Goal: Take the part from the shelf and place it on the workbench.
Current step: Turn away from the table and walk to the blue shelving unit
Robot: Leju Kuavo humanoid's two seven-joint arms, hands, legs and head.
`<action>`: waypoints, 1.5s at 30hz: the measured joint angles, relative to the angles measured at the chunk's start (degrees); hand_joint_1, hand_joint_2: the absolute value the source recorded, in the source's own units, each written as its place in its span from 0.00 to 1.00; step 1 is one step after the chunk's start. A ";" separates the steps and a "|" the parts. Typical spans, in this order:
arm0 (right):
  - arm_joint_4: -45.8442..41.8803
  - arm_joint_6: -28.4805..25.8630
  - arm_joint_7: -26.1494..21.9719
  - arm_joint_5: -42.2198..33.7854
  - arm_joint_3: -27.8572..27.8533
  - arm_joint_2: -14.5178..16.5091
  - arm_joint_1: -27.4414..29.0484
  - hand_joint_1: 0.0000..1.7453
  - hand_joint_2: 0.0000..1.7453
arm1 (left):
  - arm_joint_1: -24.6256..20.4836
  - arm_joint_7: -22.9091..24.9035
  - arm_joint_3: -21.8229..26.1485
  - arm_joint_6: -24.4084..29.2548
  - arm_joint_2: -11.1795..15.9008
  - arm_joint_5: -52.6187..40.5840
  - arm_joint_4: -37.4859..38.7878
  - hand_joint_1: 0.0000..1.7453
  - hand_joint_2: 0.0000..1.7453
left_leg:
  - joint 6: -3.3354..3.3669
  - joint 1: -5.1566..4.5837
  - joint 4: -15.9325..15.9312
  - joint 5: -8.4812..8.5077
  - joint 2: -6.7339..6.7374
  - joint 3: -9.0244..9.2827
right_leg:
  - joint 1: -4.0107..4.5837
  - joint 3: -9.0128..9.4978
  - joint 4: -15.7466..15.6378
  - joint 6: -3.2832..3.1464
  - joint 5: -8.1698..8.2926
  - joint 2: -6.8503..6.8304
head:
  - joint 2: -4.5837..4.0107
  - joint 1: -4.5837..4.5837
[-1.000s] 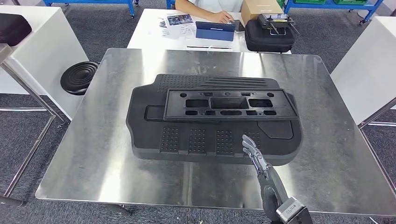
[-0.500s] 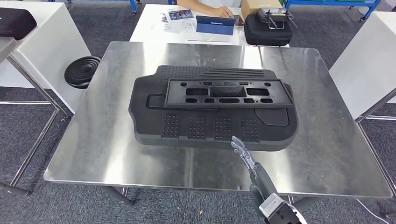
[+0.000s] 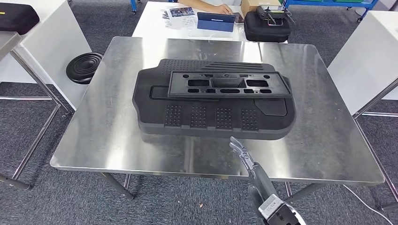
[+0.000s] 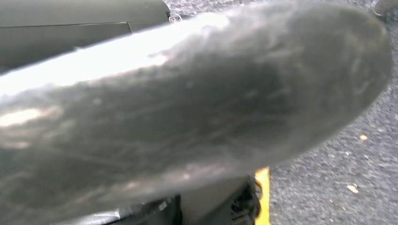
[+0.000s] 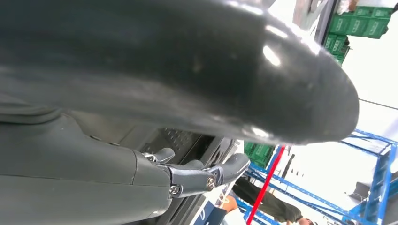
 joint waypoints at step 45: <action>2.63 -2.19 -0.67 -3.14 0.03 1.77 1.35 0.00 0.00 | -0.43 -0.81 0.08 0.08 -0.58 0.97 0.06 0.00 0.00 | 0.87 -0.41 -0.11 7.37 0.51 -7.59 | 0.75 6.81 -1.95 -0.09 -5.20 0.17 | 0.00 0.25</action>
